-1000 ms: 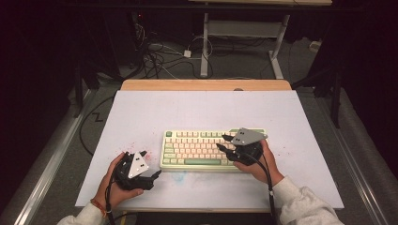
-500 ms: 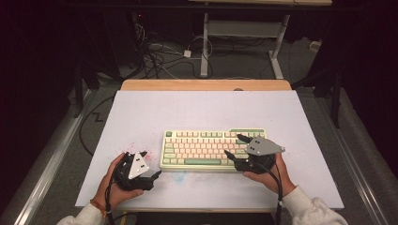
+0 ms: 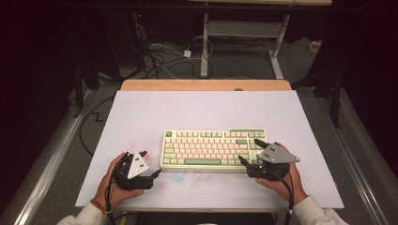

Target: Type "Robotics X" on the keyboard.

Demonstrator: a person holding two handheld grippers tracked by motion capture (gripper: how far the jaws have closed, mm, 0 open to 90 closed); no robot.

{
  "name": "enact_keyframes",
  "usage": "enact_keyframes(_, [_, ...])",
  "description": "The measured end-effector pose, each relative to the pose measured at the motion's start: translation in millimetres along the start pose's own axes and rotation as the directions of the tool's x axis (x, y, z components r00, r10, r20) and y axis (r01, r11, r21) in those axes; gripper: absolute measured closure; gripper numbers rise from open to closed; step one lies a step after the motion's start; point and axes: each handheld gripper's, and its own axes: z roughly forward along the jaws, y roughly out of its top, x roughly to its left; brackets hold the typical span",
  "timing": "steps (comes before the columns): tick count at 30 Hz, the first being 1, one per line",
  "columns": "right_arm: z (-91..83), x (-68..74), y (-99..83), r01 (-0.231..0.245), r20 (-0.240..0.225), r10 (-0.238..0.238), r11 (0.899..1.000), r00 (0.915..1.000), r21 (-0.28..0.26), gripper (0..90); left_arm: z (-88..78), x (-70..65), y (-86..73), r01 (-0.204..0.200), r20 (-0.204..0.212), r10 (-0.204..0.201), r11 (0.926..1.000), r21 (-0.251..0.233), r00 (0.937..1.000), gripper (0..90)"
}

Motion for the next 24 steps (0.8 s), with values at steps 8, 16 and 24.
enact_keyframes(8, [-10.5,4.2,-15.6,0.022,0.030,-0.022,1.000,0.9993,0.022,23.3,-2.1,0.4,1.1,0.011,0.025,-0.010,0.9998,-0.014,0.9996,37.4])
enact_keyframes(16, [-15.7,7.8,-23.4,0.008,0.022,-0.009,0.999,0.9997,0.036,23.3,-5.7,4.7,4.7,0.029,0.087,-0.026,0.9992,-0.026,0.9959,65.7])
enact_keyframes(24, [-16.7,11.3,-23.9,0.018,0.015,-0.019,0.999,0.9997,0.042,23.3,-2.8,5.7,13.4,0.008,0.158,-0.008,1.0000,0.003,0.9874,87.9])
